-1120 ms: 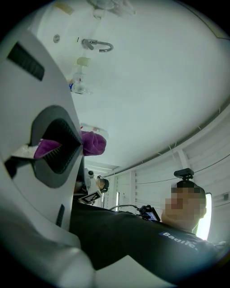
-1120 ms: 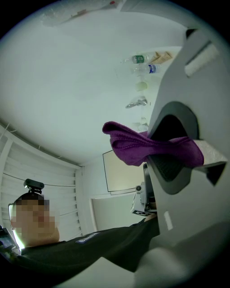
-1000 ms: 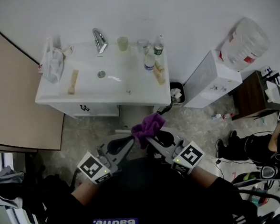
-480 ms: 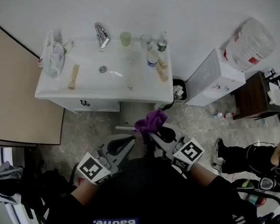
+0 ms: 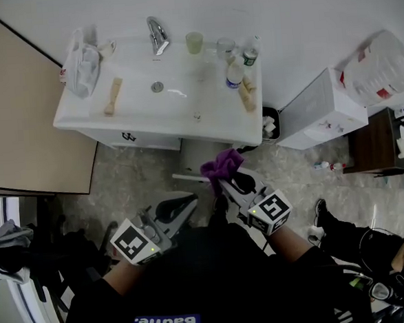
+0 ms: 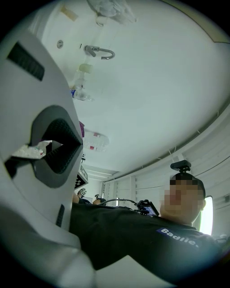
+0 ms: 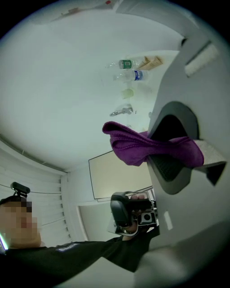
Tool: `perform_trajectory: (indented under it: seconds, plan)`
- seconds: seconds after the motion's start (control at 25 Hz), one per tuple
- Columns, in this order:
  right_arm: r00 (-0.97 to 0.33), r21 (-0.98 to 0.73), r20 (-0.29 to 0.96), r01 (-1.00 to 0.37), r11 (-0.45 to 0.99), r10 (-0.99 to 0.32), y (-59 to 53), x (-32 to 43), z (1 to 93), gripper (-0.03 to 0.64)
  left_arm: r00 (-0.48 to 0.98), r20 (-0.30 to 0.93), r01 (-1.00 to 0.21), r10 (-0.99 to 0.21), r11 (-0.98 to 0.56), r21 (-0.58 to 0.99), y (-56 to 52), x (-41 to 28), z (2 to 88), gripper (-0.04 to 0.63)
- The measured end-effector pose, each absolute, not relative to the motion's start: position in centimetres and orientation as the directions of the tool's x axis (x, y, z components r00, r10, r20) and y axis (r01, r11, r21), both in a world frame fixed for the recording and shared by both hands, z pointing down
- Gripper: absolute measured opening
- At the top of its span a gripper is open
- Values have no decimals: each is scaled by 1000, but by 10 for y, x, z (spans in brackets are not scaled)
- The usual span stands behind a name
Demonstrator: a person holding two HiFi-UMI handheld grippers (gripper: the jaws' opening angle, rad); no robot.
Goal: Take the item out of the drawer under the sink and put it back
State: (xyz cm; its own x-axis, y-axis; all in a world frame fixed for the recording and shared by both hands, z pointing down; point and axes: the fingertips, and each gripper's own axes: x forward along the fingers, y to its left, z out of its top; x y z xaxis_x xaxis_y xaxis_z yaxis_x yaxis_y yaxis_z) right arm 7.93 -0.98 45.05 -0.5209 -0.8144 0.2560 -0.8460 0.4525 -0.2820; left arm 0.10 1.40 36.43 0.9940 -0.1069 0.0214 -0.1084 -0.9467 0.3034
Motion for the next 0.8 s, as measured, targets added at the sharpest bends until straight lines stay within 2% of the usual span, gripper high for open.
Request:
perform_trajectory:
  seconds: [0.36,0.8]
  plan:
    - [-556,-220,386,-830,512,-736,-39,79,517,81,989,44,-145,-138,-940,310,2,3,368,-11]
    - [-515,-96,577,-813,574,-634,-53,91,617,81,981,87,-192,-174,-933,304,-11,11,367,-11]
